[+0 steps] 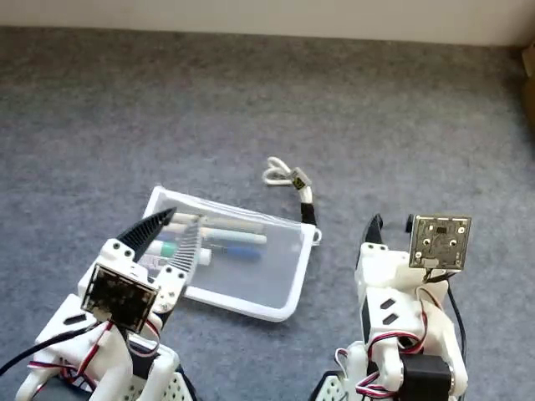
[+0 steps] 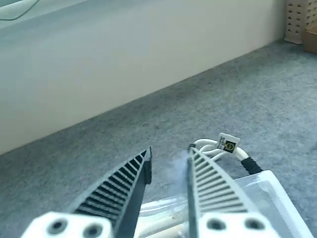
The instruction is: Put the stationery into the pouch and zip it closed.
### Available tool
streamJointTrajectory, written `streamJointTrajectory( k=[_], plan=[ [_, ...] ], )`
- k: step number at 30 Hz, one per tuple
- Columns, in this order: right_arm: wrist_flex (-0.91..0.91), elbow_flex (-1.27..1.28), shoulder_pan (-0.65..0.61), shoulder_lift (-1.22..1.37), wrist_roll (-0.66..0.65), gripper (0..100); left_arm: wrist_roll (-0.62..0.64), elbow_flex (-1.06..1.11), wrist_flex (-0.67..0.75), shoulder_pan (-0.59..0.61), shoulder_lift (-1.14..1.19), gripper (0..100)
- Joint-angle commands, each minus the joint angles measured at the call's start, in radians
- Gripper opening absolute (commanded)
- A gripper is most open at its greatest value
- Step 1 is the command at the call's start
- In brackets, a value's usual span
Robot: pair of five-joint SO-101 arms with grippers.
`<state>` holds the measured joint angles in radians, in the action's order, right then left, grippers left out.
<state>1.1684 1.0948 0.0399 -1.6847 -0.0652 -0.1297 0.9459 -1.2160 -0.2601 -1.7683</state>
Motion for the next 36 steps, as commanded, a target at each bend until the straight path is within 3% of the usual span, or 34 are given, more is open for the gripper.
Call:
streamJointTrajectory(
  k=[1,5,13,27,36],
  plan=[
    [0.030,-0.018,-0.012,-0.001,0.006,7.1,0.009,-0.041,-0.003,0.127,-0.004,2],
    [0.056,-0.010,-0.010,-0.001,0.008,2.2,0.009,-0.041,-0.037,0.189,-0.004,1],
    [0.110,0.018,-0.010,-0.001,0.009,0.6,0.009,-0.021,-0.106,0.194,-0.004,1],
    [0.101,0.343,-0.010,-0.001,0.006,0.6,0.008,0.355,-0.101,0.196,-0.004,1],
    [-0.157,0.619,-0.005,-0.001,0.008,0.6,0.008,0.696,0.091,0.197,-0.004,1]
  ],
)
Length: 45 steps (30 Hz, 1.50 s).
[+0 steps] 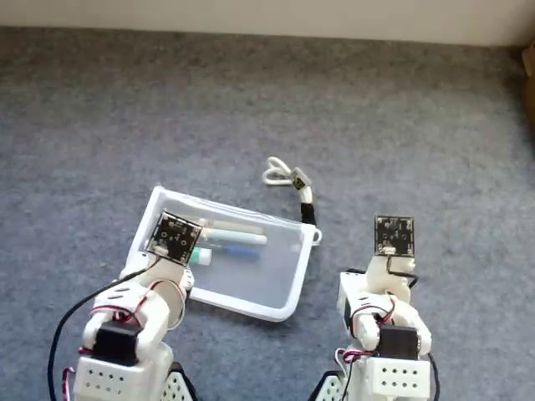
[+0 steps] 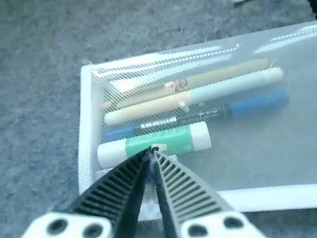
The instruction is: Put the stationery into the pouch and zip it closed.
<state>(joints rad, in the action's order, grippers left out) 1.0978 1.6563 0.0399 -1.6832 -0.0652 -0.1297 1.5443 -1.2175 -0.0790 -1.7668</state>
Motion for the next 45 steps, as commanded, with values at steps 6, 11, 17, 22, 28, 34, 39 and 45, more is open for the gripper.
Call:
streamJointTrajectory(
  k=[6,11,17,22,28,34,39,45],
  plan=[
    [-0.110,0.163,-0.004,-0.002,0.009,0.6,0.008,0.151,0.120,0.016,-0.005,1],
    [-0.079,0.163,-0.004,-0.002,0.003,0.6,0.009,0.151,0.074,0.015,-0.001,1],
    [-0.079,0.163,-0.004,-0.002,0.003,0.6,0.009,0.151,-0.052,0.015,-0.004,1],
    [-0.079,0.163,-0.004,-0.002,0.003,0.6,0.009,0.151,-0.064,0.015,-0.004,1],
    [-0.079,0.163,-0.004,-0.002,0.002,0.6,0.009,0.151,-0.064,0.015,-0.004,1],
    [-0.079,0.163,-0.004,-0.002,0.002,0.6,0.009,0.151,-0.064,0.015,-0.004,1],
    [-0.079,0.163,-0.004,-0.002,0.002,0.6,0.009,0.151,-0.064,0.015,-0.004,1],
    [-0.079,0.163,-0.004,-0.002,0.002,0.6,0.009,0.151,-0.064,0.015,-0.004,1]
  ],
)
